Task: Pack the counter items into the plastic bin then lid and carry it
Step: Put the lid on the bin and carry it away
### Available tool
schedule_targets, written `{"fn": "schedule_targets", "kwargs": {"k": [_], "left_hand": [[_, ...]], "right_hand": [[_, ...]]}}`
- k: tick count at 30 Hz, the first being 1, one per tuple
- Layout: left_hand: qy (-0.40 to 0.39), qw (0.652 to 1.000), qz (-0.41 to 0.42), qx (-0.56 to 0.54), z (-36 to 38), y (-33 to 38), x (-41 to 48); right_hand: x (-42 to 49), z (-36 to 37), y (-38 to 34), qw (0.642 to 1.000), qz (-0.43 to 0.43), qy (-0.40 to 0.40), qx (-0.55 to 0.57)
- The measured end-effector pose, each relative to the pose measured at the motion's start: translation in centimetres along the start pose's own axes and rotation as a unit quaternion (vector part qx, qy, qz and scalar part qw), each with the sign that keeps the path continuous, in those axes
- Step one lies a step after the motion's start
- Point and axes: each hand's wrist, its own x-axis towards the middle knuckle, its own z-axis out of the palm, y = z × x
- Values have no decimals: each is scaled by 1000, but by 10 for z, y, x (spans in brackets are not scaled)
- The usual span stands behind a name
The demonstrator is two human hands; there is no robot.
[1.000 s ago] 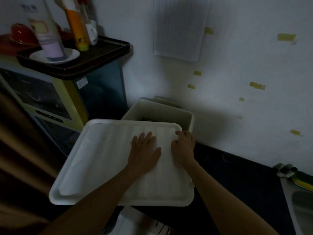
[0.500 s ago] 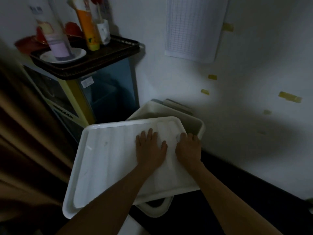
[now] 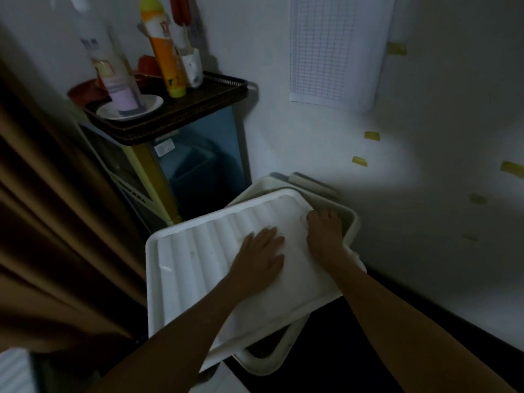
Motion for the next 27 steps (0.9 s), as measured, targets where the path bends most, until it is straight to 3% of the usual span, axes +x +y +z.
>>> {"fn": "schedule_targets", "kwargs": {"k": [9, 15, 24, 27], "left_hand": [[-74, 996, 16, 43, -11, -8, -11], [-30, 995, 17, 97, -4, -4, -16], [-21, 997, -44, 65, -2, 6, -13], [-44, 997, -26, 57, -4, 12, -10]], "right_hand": [[22, 3, -8, 997, -66, 30, 32], [35, 3, -7, 997, -72, 33, 14], [51, 2, -5, 995, -61, 52, 53], [60, 3, -5, 996, -59, 44, 48]]}}
